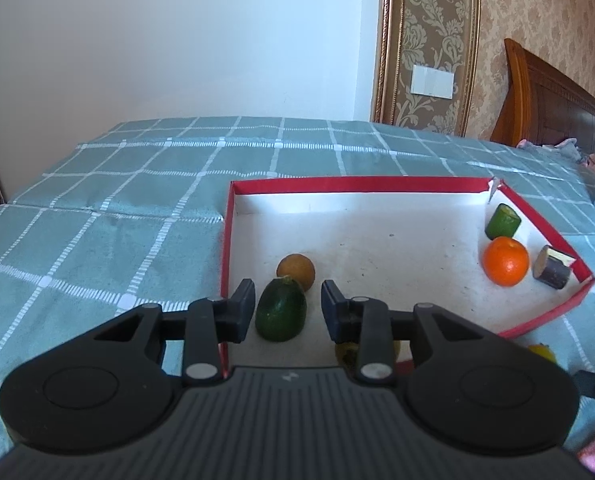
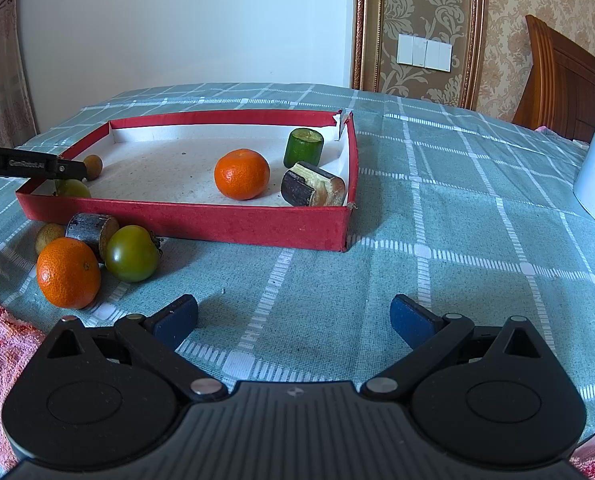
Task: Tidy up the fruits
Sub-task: 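Carry the cucumber piece into the tray and open the left tool, then reach the right tool to the tangerine beside the tray and grasp it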
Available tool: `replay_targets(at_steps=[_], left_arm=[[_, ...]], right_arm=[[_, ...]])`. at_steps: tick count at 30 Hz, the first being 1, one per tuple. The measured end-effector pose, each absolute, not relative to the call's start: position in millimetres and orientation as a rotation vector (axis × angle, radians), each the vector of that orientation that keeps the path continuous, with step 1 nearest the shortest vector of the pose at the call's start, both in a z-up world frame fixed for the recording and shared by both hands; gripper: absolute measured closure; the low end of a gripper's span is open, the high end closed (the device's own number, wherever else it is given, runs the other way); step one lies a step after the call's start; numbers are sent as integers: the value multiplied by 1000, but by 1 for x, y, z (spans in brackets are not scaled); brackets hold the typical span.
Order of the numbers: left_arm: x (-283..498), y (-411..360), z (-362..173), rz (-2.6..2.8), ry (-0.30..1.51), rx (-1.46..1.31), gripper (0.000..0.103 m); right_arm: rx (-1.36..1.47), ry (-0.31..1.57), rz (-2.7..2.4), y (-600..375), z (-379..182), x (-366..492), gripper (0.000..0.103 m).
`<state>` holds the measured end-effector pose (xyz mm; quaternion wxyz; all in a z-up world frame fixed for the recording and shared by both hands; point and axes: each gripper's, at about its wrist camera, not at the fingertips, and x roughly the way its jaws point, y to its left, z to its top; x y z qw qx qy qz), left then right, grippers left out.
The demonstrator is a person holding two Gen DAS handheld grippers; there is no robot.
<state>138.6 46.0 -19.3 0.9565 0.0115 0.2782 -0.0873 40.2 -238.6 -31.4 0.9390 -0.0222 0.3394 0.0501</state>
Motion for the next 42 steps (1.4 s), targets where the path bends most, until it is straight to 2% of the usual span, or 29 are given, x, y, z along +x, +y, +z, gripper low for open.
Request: replay_targets(at_steps=[3, 11, 14, 24, 30, 38, 40, 42], left_arm=[[127, 52, -17, -181, 554, 14, 65], [91, 59, -15, -226, 519, -4, 60], [78, 52, -16, -226, 495, 54, 54], [61, 55, -34, -226, 543, 54, 39], [71, 65, -41, -212, 607, 4, 35], [69, 61, -44, -208, 617, 32, 20], [69, 59, -45, -209, 622, 43, 10], [68, 56, -47, -195, 625, 63, 5]], right_arm=[[-45, 693, 102, -239, -31, 40, 0], [-45, 693, 103, -239, -31, 40, 0], [-45, 693, 103, -239, -31, 40, 0], [-44, 693, 103, -239, -31, 40, 0], [-44, 693, 103, -239, -31, 40, 0], [-57, 678, 120, -237, -31, 38, 0], [-84, 628, 145, -232, -28, 30, 0], [-116, 556, 191, -224, -23, 18, 0]])
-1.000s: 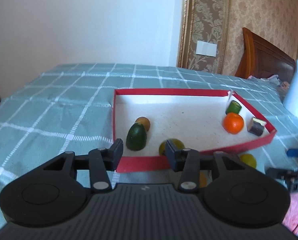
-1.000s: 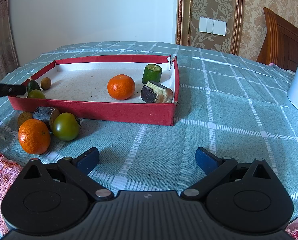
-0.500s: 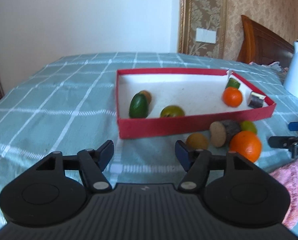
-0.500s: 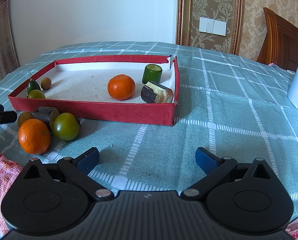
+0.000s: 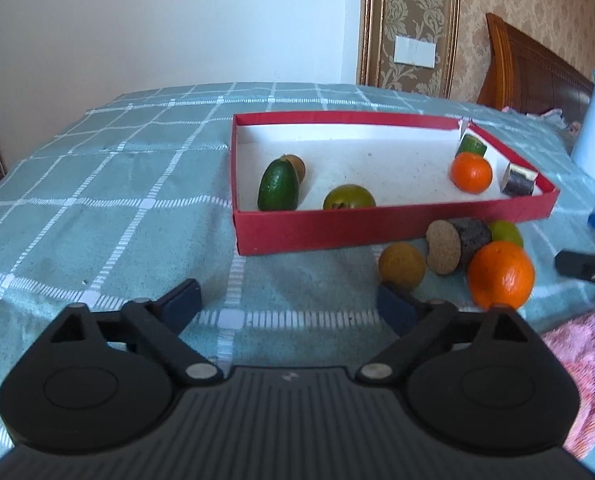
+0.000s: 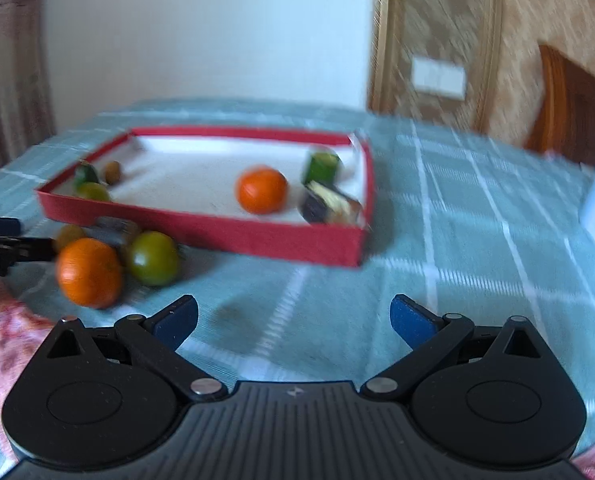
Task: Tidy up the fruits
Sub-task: 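Reach the right tool to the tangerine beside the tray and grasp it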
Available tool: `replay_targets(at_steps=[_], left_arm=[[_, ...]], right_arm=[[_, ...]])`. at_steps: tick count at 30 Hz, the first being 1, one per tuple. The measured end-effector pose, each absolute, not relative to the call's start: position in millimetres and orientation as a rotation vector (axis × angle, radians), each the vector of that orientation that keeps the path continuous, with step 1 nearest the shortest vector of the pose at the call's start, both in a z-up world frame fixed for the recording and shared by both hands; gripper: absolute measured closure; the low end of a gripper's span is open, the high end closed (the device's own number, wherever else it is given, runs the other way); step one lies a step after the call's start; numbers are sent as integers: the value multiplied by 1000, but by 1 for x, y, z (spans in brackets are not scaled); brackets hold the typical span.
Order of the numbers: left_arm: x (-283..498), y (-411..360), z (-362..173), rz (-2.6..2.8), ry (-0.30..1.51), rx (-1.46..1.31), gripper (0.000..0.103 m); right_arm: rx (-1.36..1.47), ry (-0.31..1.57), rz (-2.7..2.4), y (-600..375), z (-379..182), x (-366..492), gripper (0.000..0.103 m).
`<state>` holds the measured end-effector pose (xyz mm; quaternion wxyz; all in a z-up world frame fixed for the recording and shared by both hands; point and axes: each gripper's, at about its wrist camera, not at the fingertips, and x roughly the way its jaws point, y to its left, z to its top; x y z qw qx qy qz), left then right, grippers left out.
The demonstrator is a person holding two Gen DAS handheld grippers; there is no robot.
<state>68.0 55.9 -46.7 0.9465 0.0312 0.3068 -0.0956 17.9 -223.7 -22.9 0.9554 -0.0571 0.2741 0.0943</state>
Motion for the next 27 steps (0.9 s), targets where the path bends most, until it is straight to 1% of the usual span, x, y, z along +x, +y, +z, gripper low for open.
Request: replay_targets(at_steps=[1, 3, 7, 11, 13, 15, 16, 17, 18, 20, 22, 23, 27], left_arm=[[69, 56, -47, -184, 633, 62, 2], [70, 58, -48, -190, 638, 51, 0], [70, 57, -48, -187, 641, 62, 0], [70, 56, -48, -187, 641, 61, 0], [70, 56, -48, -187, 640, 60, 0], [70, 56, -48, -187, 640, 60, 0], [70, 56, -48, -187, 640, 61, 0], [70, 56, -48, -187, 640, 61, 0], [70, 56, -48, -187, 640, 60, 0], [70, 56, -48, -187, 641, 61, 0], [70, 56, -48, -187, 640, 61, 0], [70, 56, -48, -187, 640, 61, 0], [70, 56, -48, -187, 640, 61, 0]], right_arm=[[-136, 526, 211, -218, -21, 12, 0], [-171, 474, 230, -209, -19, 1, 0], [-173, 405, 257, -198, -13, -15, 0], [-54, 412, 309, -194, -6, -19, 0], [-49, 397, 309, -190, -3, -20, 0], [-76, 402, 302, -183, -3, -18, 8], [-73, 415, 309, -182, -4, -15, 17], [-64, 437, 325, -179, -6, -12, 23], [-57, 464, 347, -177, -7, -8, 25], [-50, 501, 379, -173, -10, -4, 37], [-61, 510, 404, -168, -11, -3, 41], [-68, 510, 409, -165, -11, -4, 46], [-79, 545, 418, -154, -16, 4, 53]])
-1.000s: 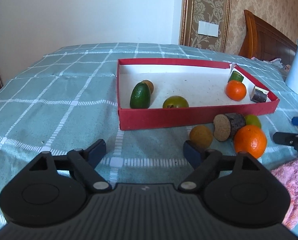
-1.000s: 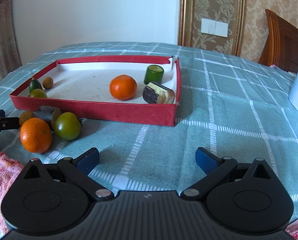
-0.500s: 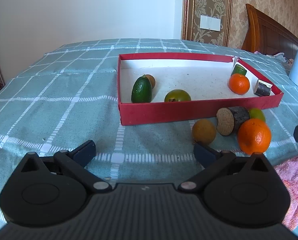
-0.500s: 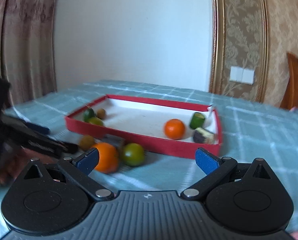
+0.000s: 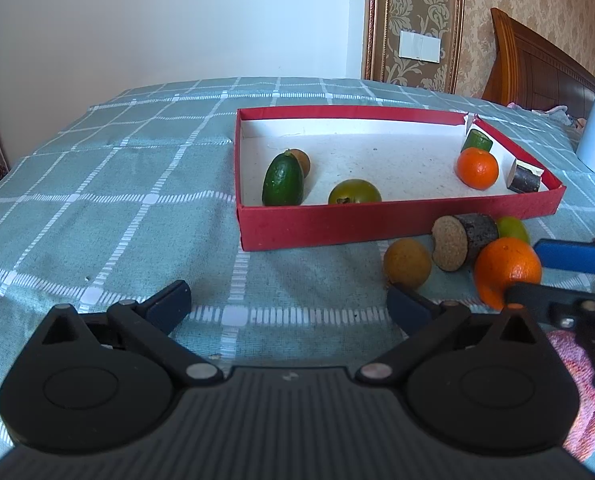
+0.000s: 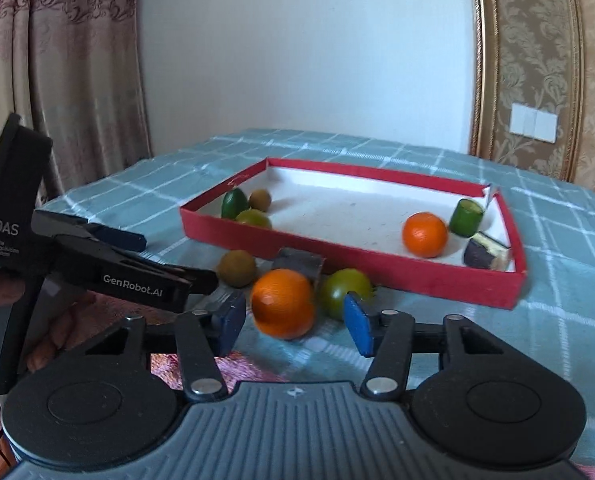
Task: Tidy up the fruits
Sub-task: 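Reach the right tool to the tangerine beside the tray and grasp it, then carry the tangerine into the tray and open the right tool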
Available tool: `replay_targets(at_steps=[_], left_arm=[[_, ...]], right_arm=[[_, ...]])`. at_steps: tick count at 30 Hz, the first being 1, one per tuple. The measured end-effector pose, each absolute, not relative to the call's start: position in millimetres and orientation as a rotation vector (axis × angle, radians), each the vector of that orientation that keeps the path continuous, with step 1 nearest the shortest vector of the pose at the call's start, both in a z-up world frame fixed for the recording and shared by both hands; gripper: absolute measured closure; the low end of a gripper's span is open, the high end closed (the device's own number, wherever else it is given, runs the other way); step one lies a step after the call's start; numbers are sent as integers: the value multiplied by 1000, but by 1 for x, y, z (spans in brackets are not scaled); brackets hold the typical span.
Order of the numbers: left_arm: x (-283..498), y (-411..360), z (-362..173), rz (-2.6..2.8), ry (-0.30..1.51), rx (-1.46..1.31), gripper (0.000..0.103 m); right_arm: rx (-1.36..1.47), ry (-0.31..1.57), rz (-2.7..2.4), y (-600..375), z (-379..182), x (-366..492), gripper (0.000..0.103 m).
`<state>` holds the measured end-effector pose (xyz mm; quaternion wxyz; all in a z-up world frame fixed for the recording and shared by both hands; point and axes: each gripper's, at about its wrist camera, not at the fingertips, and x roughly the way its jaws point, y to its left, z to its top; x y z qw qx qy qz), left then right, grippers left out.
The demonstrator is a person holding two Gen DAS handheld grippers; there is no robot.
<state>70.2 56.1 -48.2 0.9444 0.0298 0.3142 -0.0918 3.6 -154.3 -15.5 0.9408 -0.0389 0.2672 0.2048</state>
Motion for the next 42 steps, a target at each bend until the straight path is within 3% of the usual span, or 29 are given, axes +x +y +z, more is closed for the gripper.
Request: replay_targets(at_steps=[2, 10, 14, 27, 42], left_arm=[[70, 56, -48, -187, 640, 60, 0], [70, 56, -48, -187, 640, 61, 0], [70, 56, -48, -187, 640, 61, 0], [70, 56, -48, -187, 640, 60, 0], [71, 56, -48, -187, 640, 61, 0]], right_arm=[[-79, 563, 424, -151, -17, 9, 58], [-86, 577, 417, -144, -22, 12, 60], [-58, 573, 409, -148, -21, 13, 66], [49, 506, 410, -175, 6, 0, 66], [-66, 485, 261, -172, 12, 89, 66]])
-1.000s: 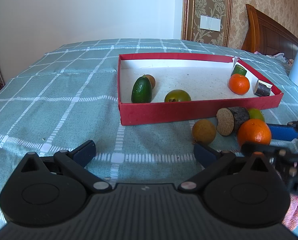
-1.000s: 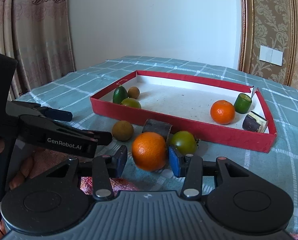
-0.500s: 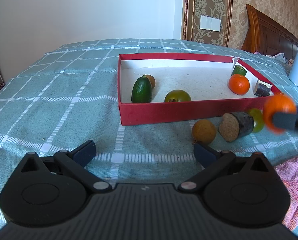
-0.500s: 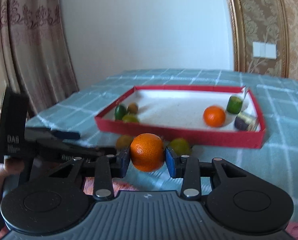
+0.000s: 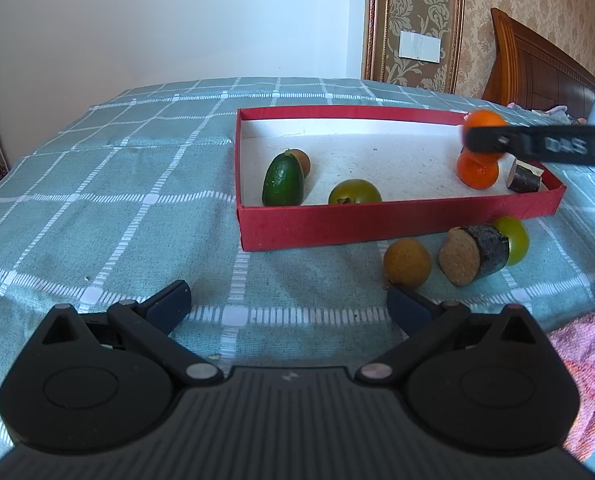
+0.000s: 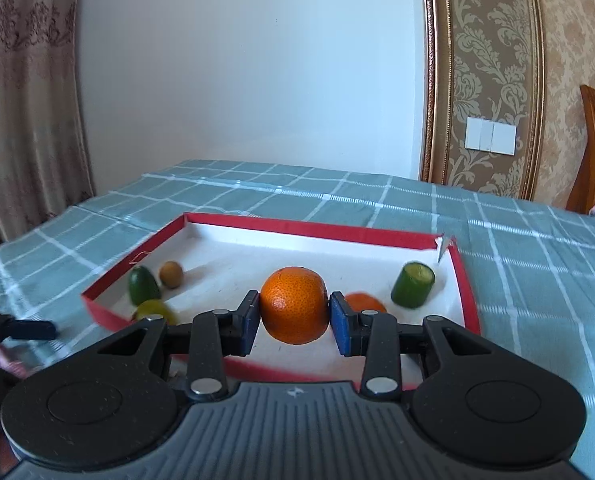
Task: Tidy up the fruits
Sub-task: 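Carry the tangerine into the tray and open the right tool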
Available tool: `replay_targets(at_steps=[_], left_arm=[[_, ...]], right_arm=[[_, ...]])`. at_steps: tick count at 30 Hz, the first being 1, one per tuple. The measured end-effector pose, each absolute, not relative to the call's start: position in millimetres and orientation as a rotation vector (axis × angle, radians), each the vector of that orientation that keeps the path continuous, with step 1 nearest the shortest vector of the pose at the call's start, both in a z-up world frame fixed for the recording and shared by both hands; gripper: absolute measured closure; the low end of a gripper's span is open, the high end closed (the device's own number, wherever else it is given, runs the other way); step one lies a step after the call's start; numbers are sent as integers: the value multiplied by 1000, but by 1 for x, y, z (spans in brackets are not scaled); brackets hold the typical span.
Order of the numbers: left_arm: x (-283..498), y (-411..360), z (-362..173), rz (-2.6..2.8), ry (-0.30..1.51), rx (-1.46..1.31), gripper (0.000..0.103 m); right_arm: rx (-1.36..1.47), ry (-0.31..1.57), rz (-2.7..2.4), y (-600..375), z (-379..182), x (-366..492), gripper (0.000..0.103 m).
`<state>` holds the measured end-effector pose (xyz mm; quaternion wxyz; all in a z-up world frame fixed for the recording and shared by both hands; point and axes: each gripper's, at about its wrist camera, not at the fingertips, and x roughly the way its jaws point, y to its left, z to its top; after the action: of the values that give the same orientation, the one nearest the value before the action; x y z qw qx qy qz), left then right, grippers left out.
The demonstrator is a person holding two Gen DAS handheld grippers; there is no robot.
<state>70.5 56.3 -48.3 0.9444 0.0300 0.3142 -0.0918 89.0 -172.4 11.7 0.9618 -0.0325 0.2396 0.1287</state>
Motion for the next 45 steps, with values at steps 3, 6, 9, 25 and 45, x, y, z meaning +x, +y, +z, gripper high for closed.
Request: replay_targets(at_steps=[3, 6, 9, 25, 45], left_arm=[[71, 56, -48, -187, 640, 61, 0], [70, 56, -48, -187, 640, 61, 0], [70, 56, -48, -187, 640, 61, 0], [71, 56, -48, -186, 641, 62, 0], [70, 55, -48, -186, 640, 62, 0]], right_arm=[[-101, 479, 241, -162, 9, 105, 66], [-105, 498, 225, -155, 4, 124, 66], [-107, 512, 207, -152, -1, 140, 66], [-113, 586, 173, -147, -19, 168, 66], [-180, 529, 162, -140, -18, 152, 33]])
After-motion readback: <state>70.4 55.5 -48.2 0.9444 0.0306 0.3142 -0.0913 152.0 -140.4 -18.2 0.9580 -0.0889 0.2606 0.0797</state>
